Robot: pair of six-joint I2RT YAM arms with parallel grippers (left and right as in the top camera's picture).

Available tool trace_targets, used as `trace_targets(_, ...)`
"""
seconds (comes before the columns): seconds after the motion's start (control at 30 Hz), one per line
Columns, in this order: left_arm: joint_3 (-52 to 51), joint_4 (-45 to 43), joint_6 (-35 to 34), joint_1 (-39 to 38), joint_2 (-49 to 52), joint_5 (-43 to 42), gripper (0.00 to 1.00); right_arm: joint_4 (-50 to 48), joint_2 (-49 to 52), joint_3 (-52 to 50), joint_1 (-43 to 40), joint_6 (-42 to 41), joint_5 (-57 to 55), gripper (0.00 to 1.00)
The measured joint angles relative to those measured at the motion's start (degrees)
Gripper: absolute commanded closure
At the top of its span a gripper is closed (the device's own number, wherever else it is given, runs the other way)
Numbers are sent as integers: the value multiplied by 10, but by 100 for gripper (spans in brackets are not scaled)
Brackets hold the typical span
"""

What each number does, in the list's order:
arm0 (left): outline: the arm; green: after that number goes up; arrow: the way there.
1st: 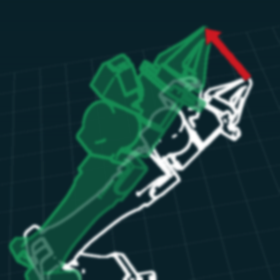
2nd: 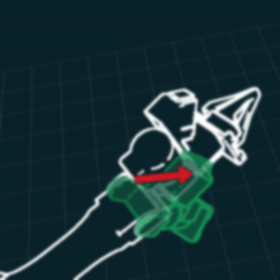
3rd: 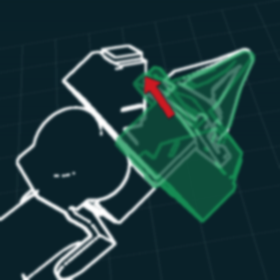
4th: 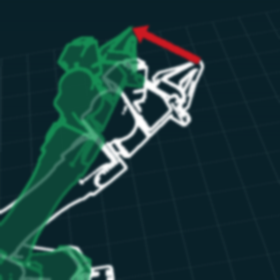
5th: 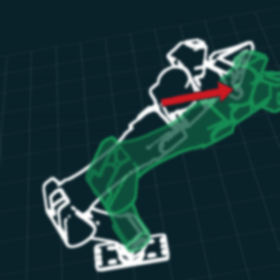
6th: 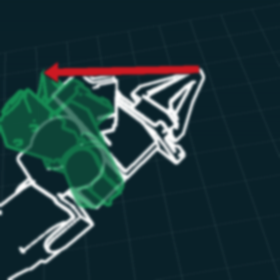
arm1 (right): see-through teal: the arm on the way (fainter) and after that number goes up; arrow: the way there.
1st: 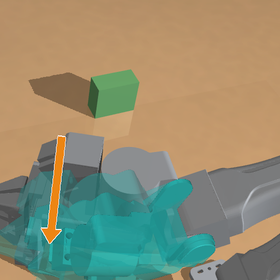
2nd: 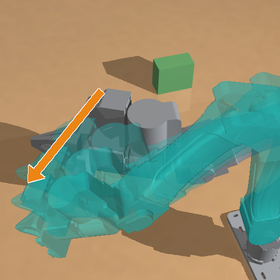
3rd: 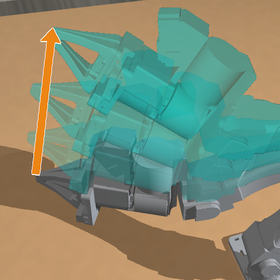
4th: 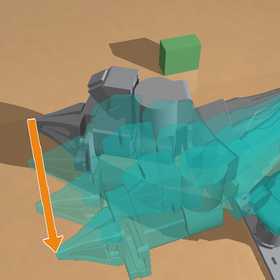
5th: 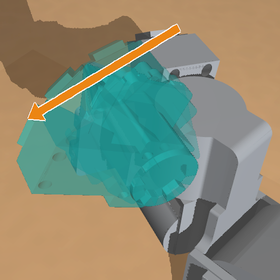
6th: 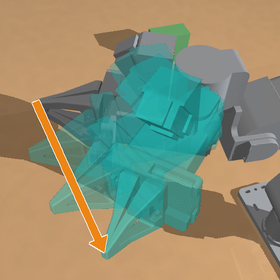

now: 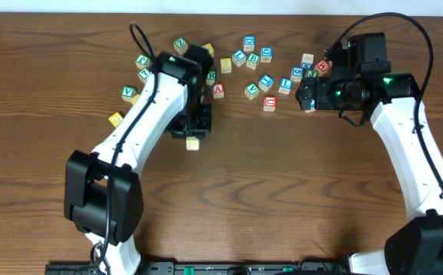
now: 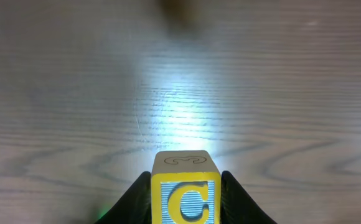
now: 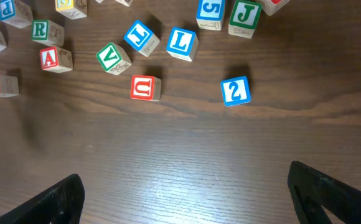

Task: Spell out CORL
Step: 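Lift the C block and carry it toward the open table center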

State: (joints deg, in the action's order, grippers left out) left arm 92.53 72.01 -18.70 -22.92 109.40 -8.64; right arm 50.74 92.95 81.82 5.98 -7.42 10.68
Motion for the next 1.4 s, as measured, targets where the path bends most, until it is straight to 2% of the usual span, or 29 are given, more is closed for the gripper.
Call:
trace_targets(0.53,-138,-211,-54,-24,0,5,76,-2,0,0,0,0,0,1)
trace_targets(0.87,-166,-314,-92,-55,0,102,76,-4,0,0,0,0,0,1)
trace_targets(1.4,-209,-391,-88,-55,0,125,76,-4,0,0,0,0,0,1)
